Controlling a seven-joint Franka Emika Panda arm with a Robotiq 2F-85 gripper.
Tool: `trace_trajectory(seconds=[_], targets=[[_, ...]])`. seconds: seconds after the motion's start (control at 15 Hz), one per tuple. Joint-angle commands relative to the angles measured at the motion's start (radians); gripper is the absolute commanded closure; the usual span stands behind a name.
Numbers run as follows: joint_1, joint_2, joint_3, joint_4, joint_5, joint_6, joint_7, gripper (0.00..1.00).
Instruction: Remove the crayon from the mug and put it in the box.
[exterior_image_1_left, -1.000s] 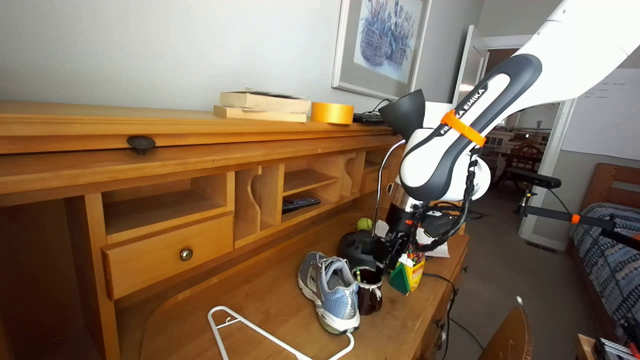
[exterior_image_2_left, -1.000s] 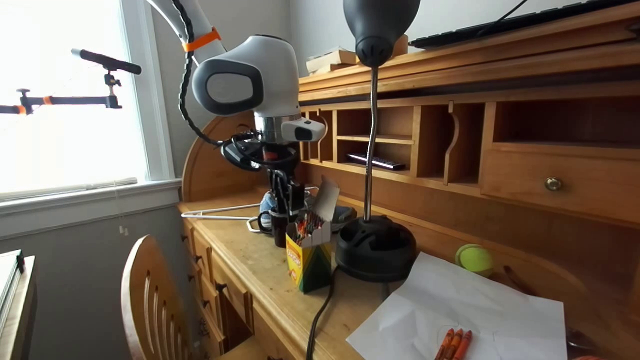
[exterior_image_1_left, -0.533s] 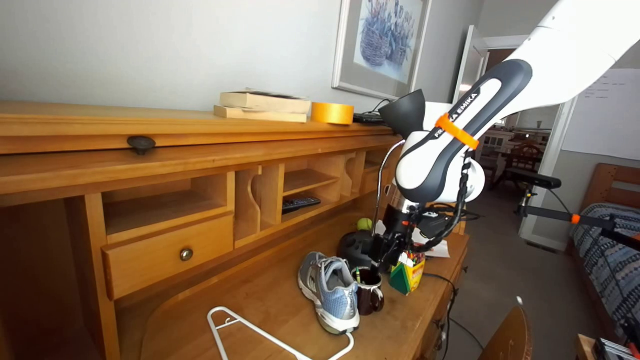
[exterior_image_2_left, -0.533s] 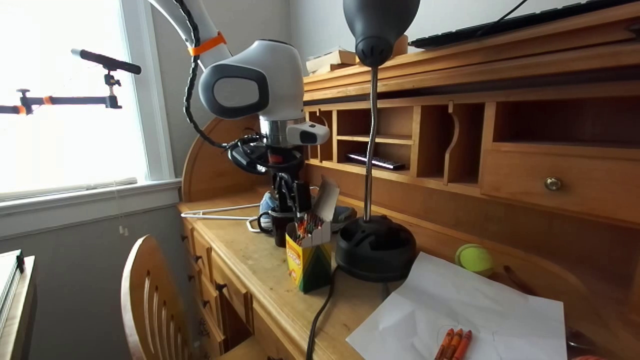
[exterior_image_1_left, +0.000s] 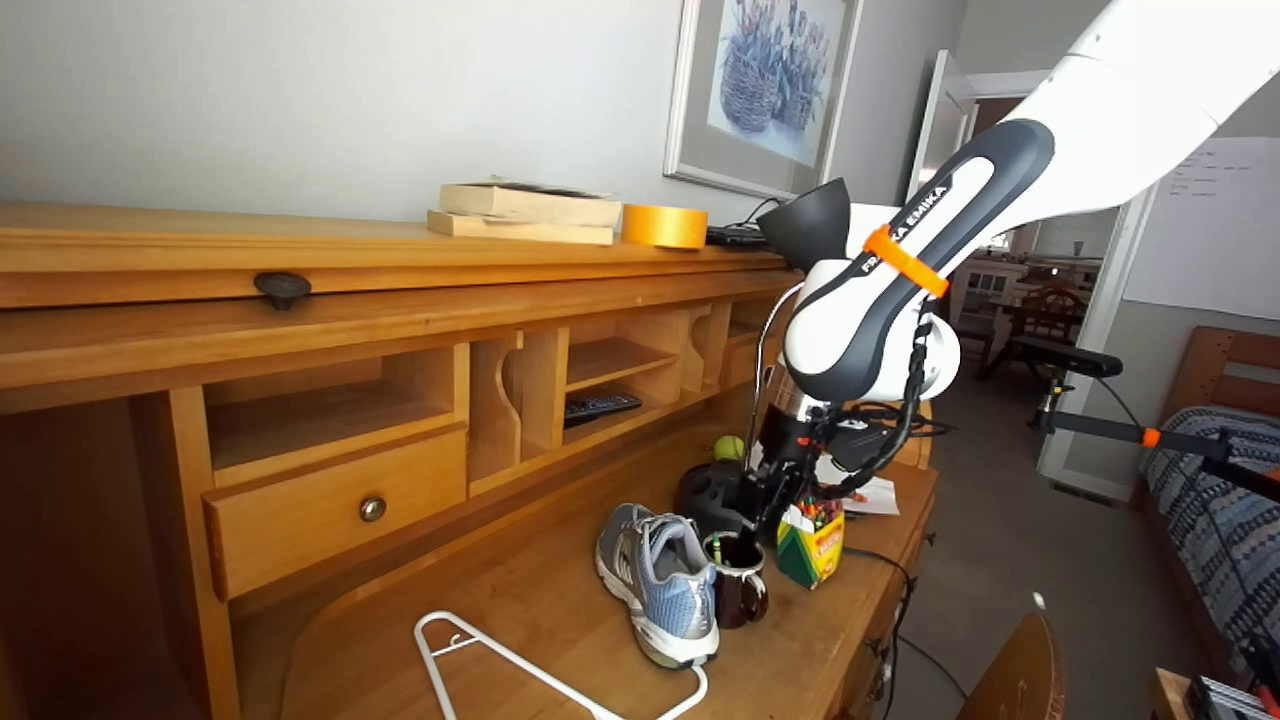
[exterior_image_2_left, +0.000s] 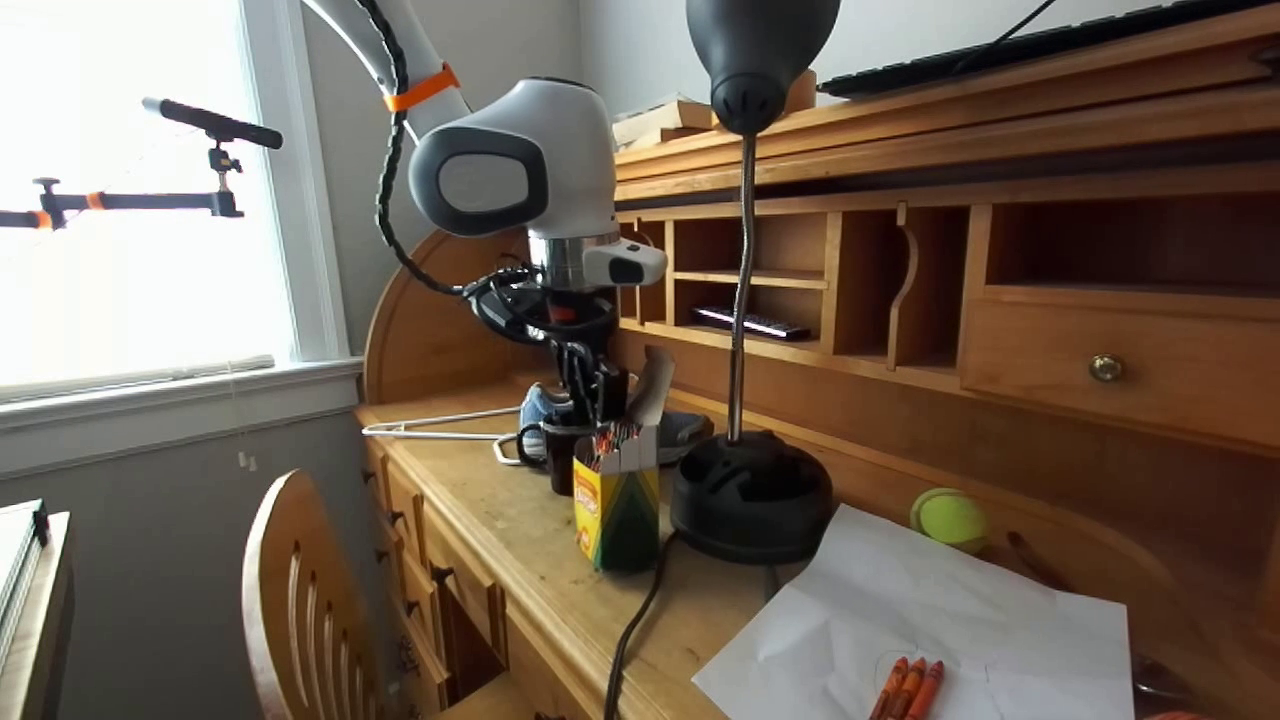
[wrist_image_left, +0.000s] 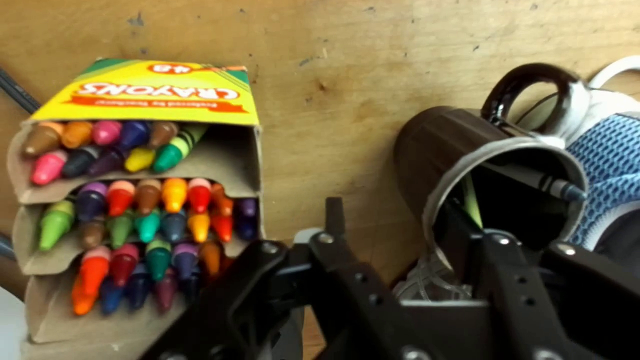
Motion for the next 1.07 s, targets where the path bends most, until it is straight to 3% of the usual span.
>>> trace_trajectory(seconds=[0.0,0.07,0.13,0.2,0.27,0.73,1.0], targets=[[-0.014,0.024,0.010,0.019,-0.027,-0.026,0.014,0.82],[-0.013,0.025,0.009,0.018,-0.032,-0.026,0.016,0.89],[-0.011,0.026,0.008,0.018,-0.037,-0.027,0.018,0.45],[-0.010,0.027,0.007,0.017,-0.041,-0.026,0.021,0.52],[-0.011,0.027,0.007,0.017,-0.044,-0.025,0.021,0.51],[-0.010,0.020,0.005,0.010,-0.061,-0.025,0.027,0.01],[-0.015,0.017,0.013,0.008,-0.056,-0.034,0.024,0.00]])
